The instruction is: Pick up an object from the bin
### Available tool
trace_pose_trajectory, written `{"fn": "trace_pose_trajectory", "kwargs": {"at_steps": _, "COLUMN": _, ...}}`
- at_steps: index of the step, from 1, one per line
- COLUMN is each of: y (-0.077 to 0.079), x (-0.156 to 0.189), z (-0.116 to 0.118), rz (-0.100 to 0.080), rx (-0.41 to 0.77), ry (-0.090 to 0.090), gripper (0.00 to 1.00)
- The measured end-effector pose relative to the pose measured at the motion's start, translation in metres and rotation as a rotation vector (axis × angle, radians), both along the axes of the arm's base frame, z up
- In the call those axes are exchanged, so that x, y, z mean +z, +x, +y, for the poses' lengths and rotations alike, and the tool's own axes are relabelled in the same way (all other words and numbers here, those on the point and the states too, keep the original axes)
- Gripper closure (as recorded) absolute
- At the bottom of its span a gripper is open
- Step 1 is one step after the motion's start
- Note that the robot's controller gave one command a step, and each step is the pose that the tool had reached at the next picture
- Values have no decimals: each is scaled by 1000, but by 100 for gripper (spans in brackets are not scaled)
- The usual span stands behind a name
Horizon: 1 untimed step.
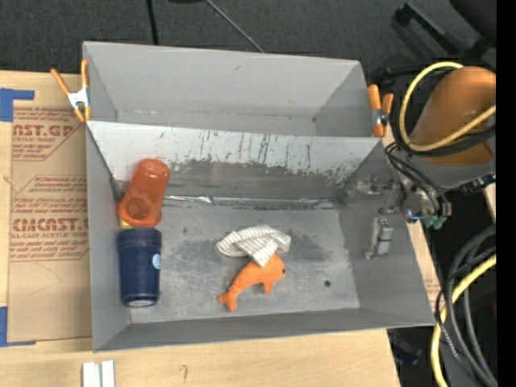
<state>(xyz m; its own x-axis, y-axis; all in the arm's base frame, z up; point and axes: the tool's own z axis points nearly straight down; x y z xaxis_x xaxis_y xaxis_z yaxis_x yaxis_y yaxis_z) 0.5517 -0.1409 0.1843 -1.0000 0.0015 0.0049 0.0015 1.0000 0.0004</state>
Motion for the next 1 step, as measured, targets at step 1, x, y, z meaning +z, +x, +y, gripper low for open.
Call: {"fn": "trace_pose_trajectory", "kwargs": {"at_steps": 1, "y": 1, "x": 5, "z": 1, "rz": -7, "rx": 2, "ry": -1, "gripper": 0}}
